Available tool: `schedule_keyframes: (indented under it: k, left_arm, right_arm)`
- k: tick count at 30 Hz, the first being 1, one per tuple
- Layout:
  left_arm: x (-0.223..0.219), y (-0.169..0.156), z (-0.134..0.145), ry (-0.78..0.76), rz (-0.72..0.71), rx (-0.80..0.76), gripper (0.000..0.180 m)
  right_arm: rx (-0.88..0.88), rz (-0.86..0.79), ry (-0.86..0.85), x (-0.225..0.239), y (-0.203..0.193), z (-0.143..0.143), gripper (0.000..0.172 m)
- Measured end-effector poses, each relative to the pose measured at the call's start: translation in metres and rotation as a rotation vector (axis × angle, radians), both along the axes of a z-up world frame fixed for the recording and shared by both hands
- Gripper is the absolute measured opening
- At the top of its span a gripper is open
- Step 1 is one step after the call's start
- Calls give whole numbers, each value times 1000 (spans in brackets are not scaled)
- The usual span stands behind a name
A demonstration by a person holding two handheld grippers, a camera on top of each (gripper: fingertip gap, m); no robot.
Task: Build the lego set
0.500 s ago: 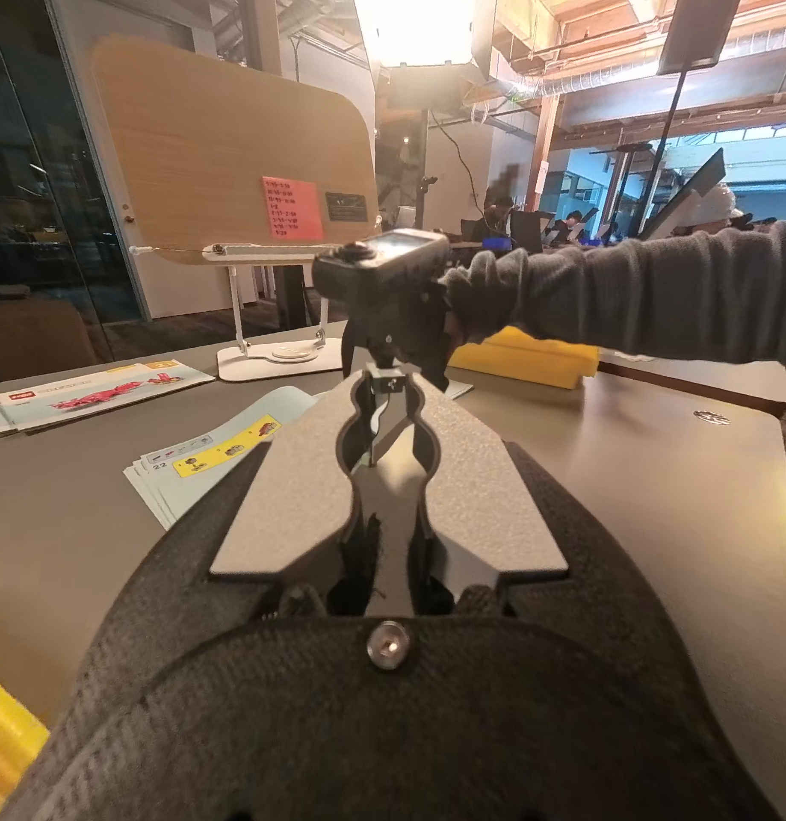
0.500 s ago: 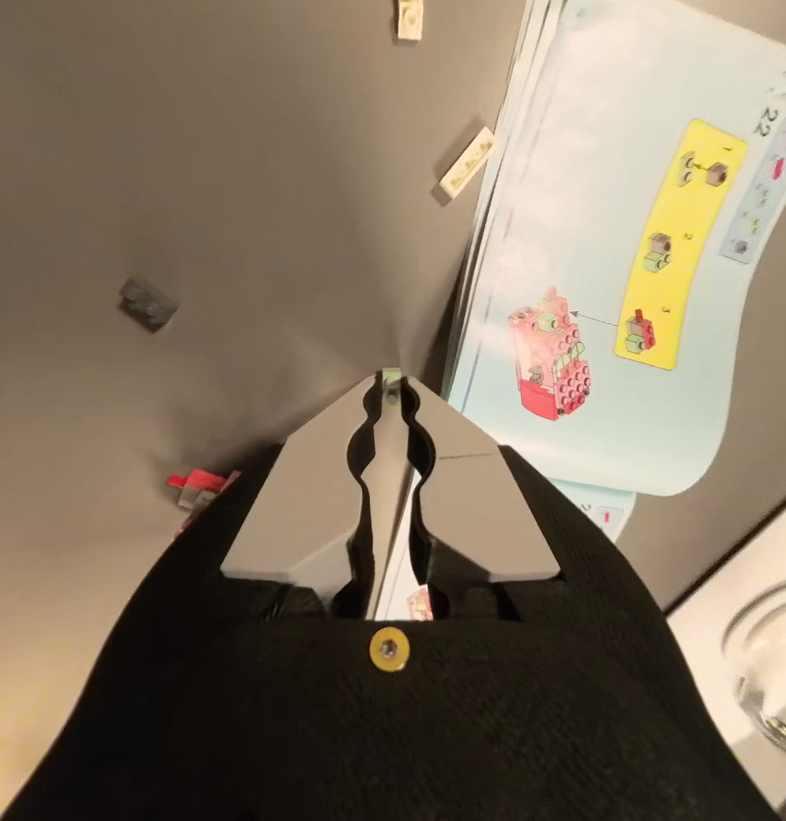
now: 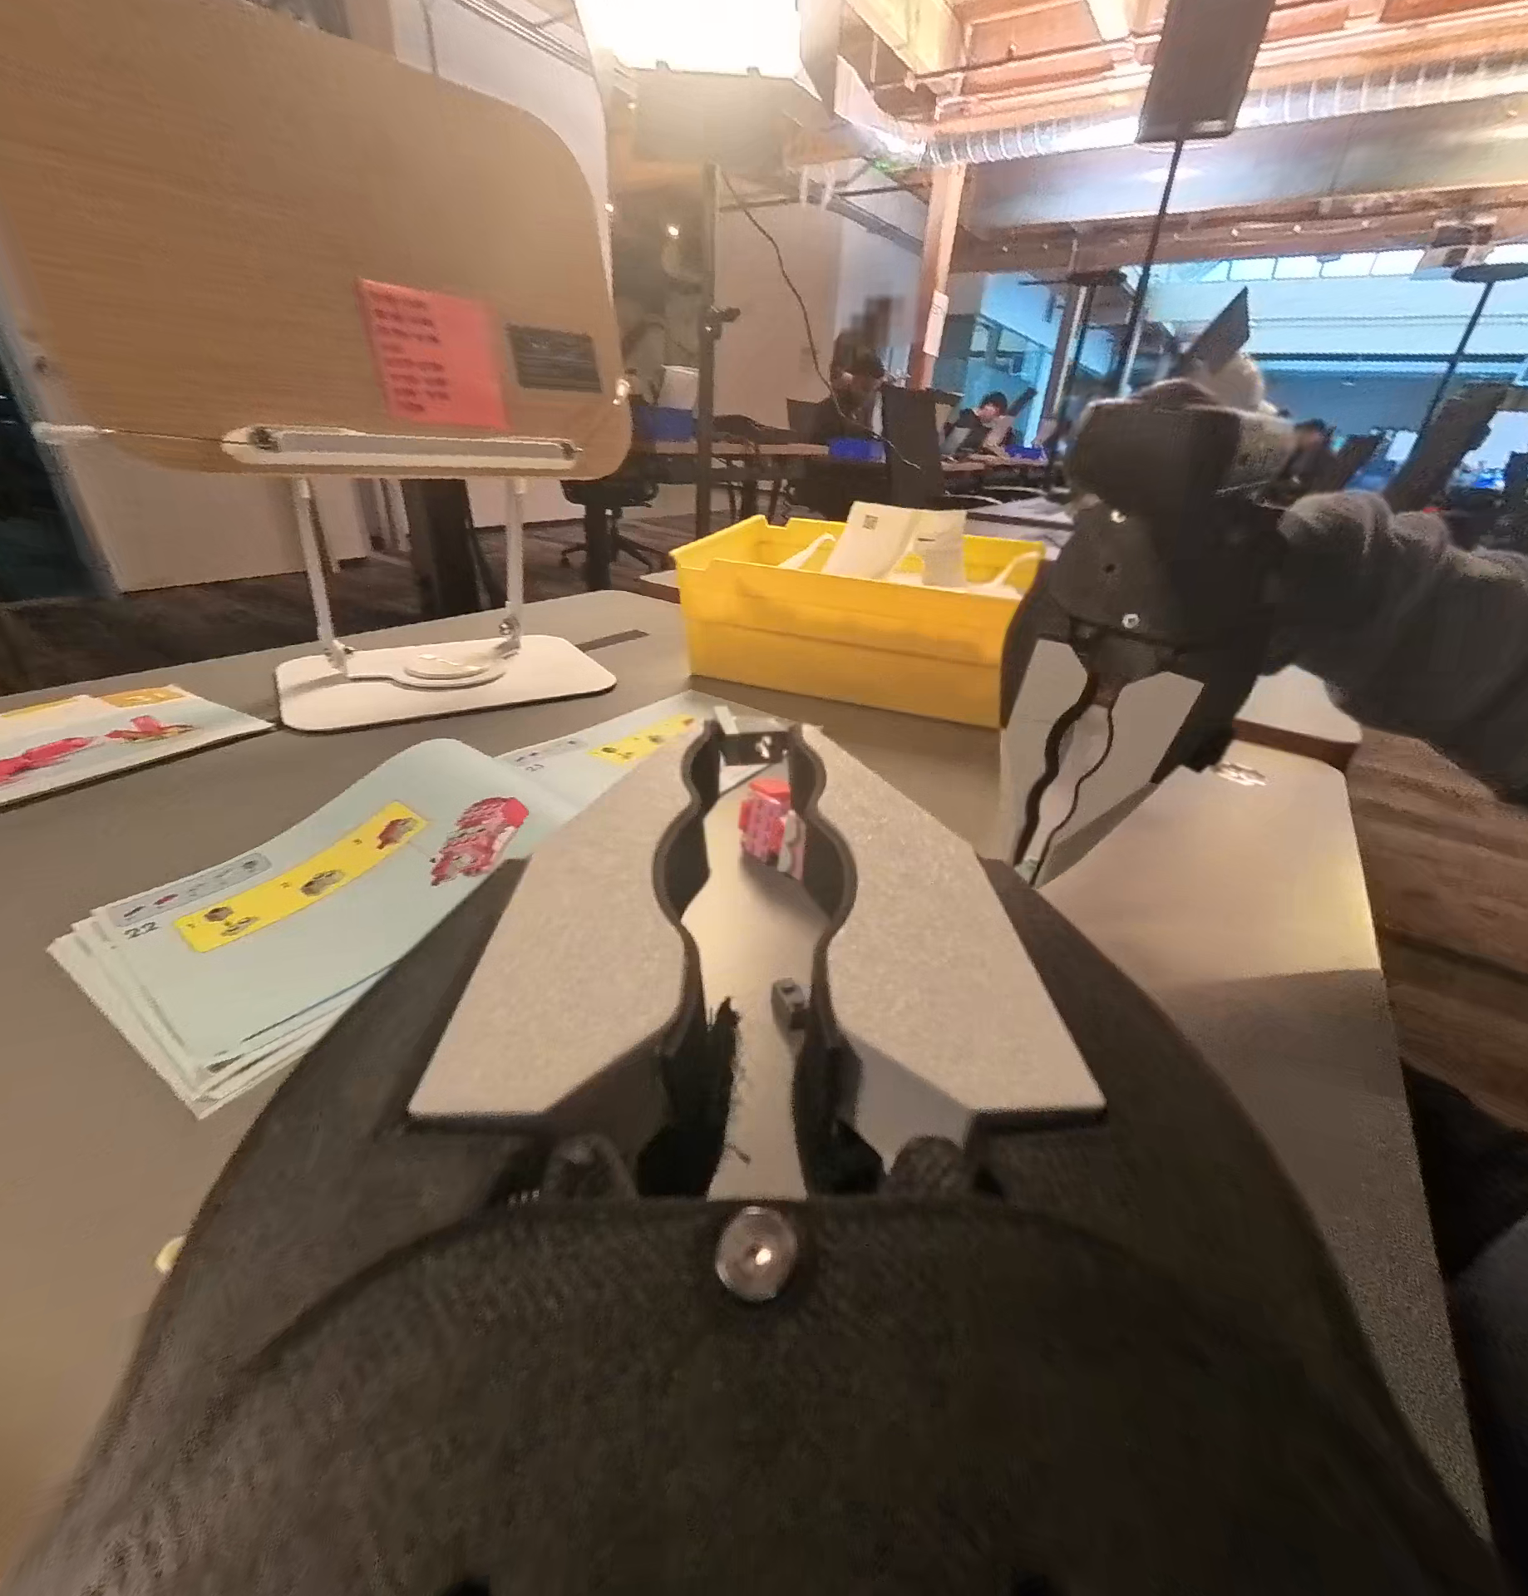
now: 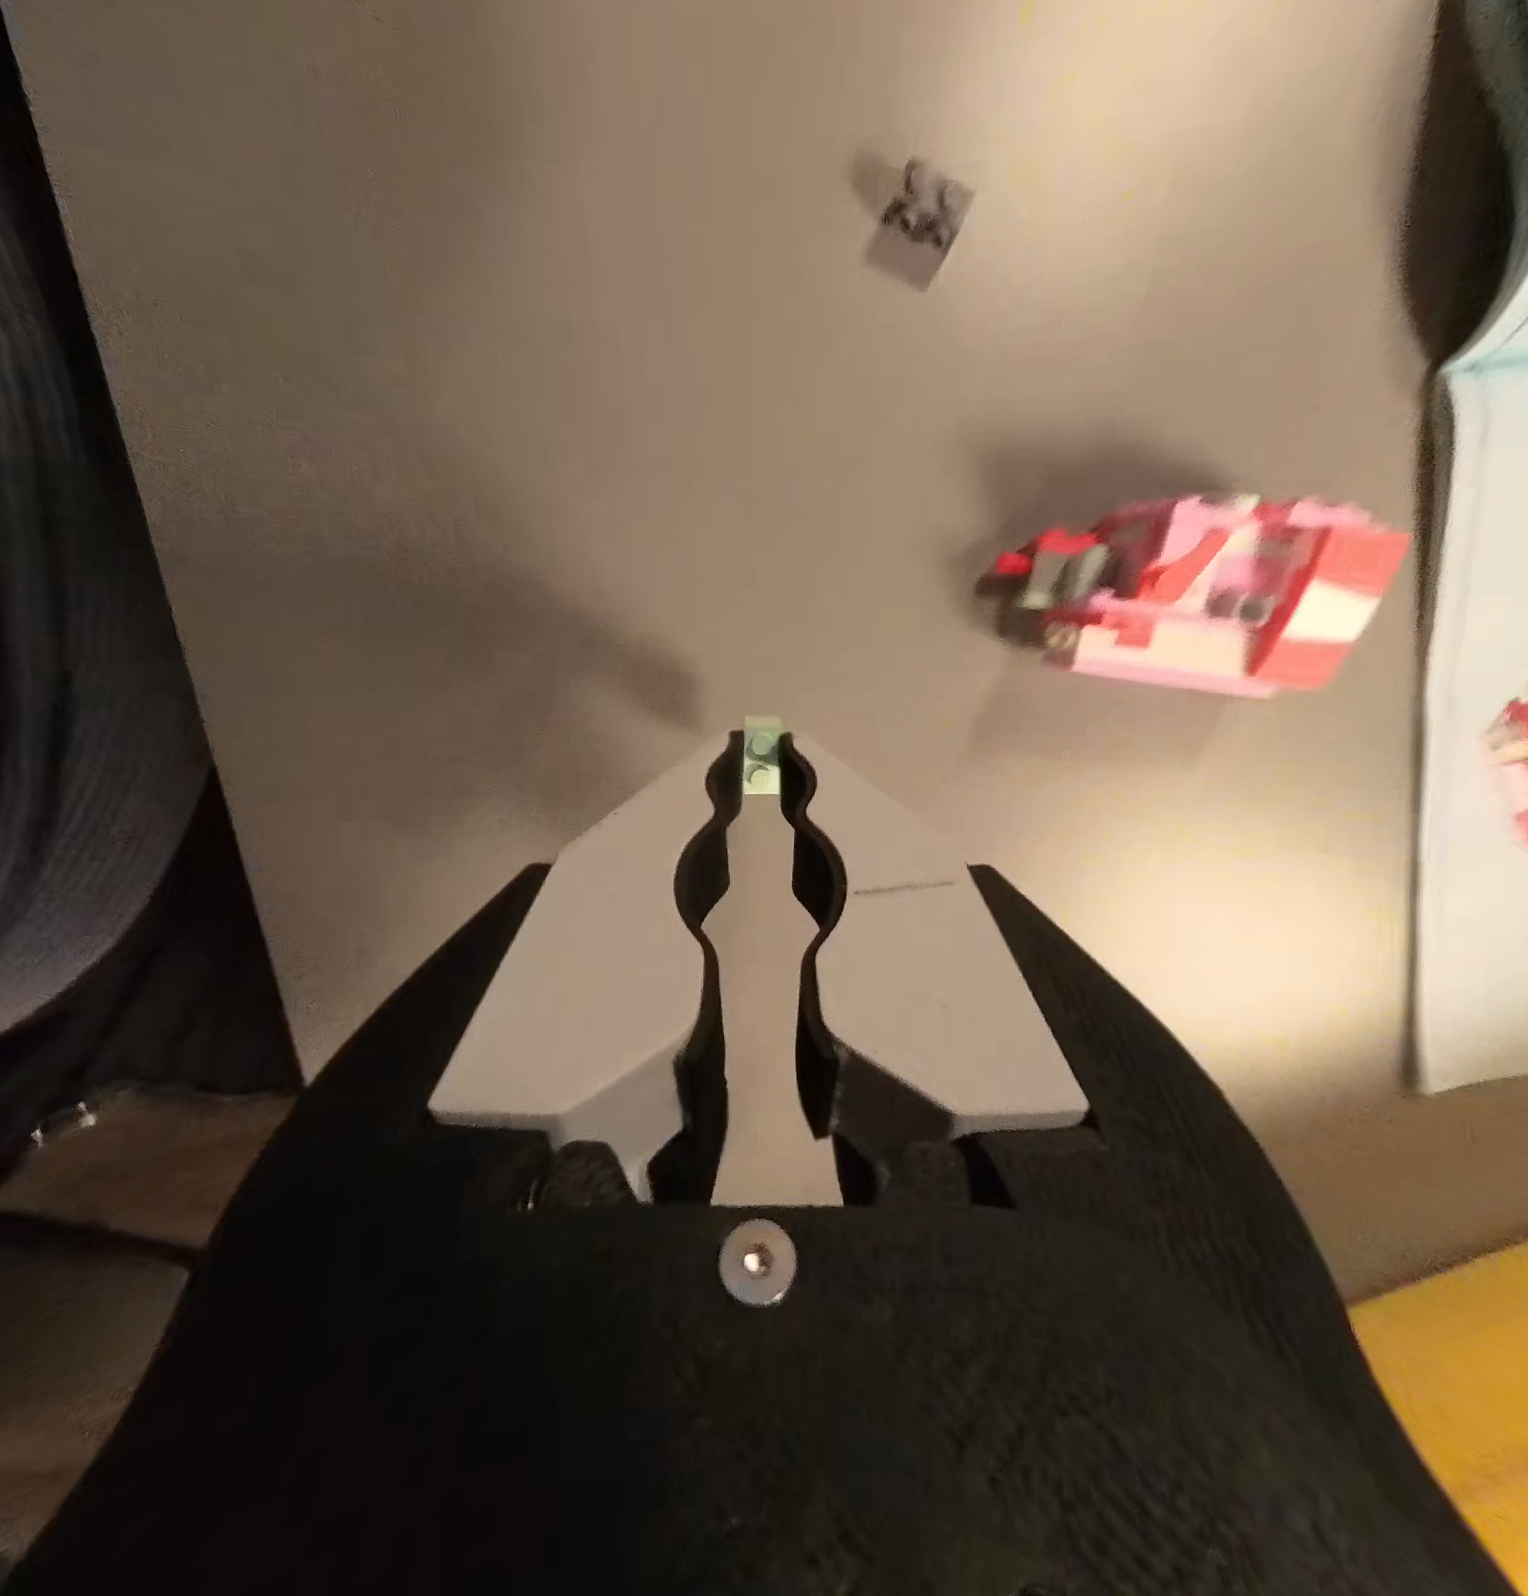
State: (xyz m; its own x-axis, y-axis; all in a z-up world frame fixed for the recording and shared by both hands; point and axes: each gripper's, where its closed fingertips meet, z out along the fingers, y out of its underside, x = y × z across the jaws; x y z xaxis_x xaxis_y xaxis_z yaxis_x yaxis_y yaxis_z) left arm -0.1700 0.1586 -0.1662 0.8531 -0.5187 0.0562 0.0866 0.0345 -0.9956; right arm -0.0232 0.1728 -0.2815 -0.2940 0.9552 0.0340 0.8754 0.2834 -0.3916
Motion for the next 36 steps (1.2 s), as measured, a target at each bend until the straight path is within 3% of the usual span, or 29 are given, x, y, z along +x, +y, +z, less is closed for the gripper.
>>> schedule_keyframes:
  k: [9,12,16,26,30,36]
  left_arm:
    - [20,0,-12,40,-88,-38,14]
    - [22,1,-16,46,-98,-55,14]
    - [26,1,-19,16,-133,-83,14]
    - [60,-15,-19,-114,-388,-147,14]
    - [57,-12,-22,-107,-370,-157,15]
    - [58,-11,-24,-84,-362,-157,14]
  right_arm:
    - [-32,-134,151,7,-6,-17,7]
    - [-22,-177,194,9,0,-16,23]
    - [-39,-238,334,12,3,-4,31]
    - [-29,-285,557,16,-3,-5,25]
    - [-5,-268,608,13,-2,2,14]
    - [-43,-226,531,10,-6,-9,13]
